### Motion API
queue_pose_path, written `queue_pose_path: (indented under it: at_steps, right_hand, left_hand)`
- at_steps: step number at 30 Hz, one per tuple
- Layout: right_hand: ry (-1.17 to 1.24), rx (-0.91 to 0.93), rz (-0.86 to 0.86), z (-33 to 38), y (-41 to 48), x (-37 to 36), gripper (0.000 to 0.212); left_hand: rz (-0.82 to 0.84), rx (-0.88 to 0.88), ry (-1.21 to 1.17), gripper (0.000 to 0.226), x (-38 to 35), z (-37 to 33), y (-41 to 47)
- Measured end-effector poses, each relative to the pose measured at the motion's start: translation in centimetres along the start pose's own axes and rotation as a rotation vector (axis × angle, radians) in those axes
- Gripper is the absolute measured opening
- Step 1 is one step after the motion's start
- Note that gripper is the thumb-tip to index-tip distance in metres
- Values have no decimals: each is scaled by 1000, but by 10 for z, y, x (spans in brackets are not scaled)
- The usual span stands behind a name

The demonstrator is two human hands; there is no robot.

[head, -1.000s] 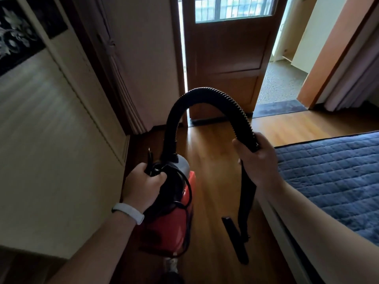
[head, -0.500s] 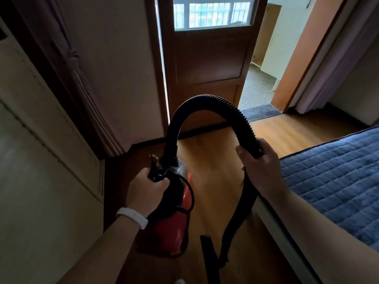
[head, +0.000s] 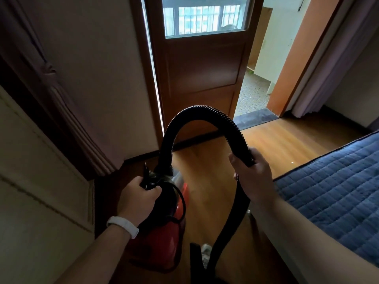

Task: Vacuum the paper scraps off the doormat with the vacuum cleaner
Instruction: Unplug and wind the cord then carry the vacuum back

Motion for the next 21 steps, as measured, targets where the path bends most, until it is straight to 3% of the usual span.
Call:
queue_pose_path:
  at_steps: [8, 14, 21]
  right_hand:
    - [30, -11, 38, -56, 114, -22, 8]
    - [69, -5, -13, -85, 197, -22, 19]
    - [12, 31, -60, -100, 268, -23, 13]
  left_hand:
    - [-8, 19, 27, 13, -42, -71, 92]
    - [-39, -41, 15, 11, -66, -145, 148]
    - [-21, -49, -17, 12, -85, -200, 210]
Point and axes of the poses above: each hand's wrist, its own y-axis towards the middle knuckle, its own x-axis out of the back of the hand, z = x × y, the point moved 8 cm from there along y, towards the middle knuckle, and after that the axes turned 13 degrees about x, right-handed, at the moved point
